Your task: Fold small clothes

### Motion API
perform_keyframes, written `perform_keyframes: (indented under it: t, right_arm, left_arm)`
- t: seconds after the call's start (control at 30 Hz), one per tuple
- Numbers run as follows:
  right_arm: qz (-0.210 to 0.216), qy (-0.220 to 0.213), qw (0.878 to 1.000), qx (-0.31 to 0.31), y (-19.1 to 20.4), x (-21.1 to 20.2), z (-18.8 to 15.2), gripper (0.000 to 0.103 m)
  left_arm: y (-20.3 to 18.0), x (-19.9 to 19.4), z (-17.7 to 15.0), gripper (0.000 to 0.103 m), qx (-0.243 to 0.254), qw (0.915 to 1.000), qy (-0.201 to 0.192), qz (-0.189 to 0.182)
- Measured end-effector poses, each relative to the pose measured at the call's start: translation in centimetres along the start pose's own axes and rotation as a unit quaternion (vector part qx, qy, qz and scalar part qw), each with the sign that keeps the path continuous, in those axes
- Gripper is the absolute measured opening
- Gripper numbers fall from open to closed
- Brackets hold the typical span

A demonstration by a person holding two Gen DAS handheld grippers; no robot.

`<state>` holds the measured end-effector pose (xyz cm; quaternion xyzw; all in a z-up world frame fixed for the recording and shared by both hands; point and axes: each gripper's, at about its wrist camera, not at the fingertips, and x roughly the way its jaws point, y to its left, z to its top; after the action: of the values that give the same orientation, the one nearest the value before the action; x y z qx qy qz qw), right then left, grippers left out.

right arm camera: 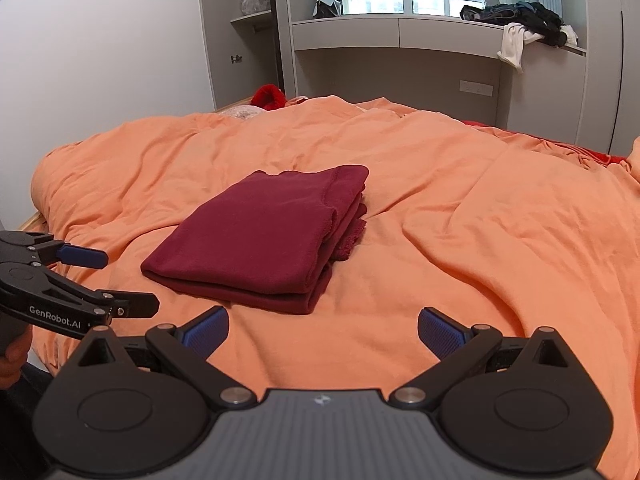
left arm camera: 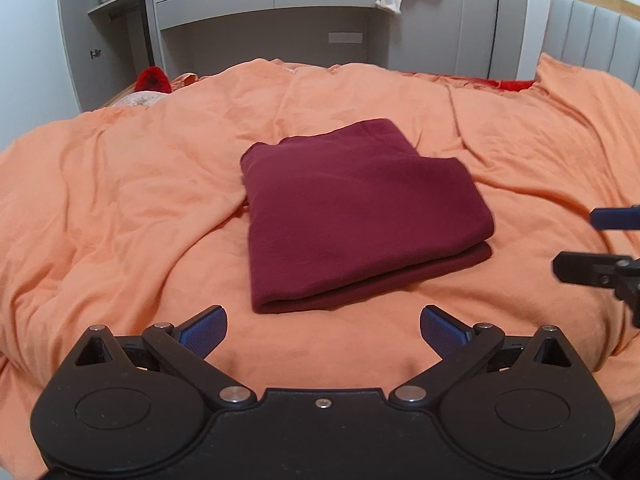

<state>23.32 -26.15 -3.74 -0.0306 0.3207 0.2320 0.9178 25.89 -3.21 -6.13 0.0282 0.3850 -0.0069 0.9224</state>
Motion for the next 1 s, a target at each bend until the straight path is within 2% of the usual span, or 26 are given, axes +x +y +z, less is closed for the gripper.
perform_keyframes:
  t: [0.2,0.33,0.53,1.0]
  right_arm:
    - [-0.016,-0.004,1.000,-0.008,-0.1,0.0,0.1,0.103]
    - [-0.012,-0.005,1.000,-0.008,-0.2,0.0,0.1,0.103]
    - [-0.011,-0.007,1.000,-0.012,-0.1,0.0,0.1,0.103]
    - [-0.008,-0.008,1.000,-0.012,0.0,-0.2,0.1,0.103]
  left_arm:
    - [0.5,0.2,0.0,0.103,0.004,0.9999,0.008,0.007]
    - [0.9,0.2,0.1,0.103,0.004,0.9997,0.007,0.023]
    - [1.2,-0.2,0.3,0.103,-0.005,1.0000,-0.003,0.008]
    - [1.1,-0.4,0.3,0.103,-0.006,0.9999,-0.009,0.012]
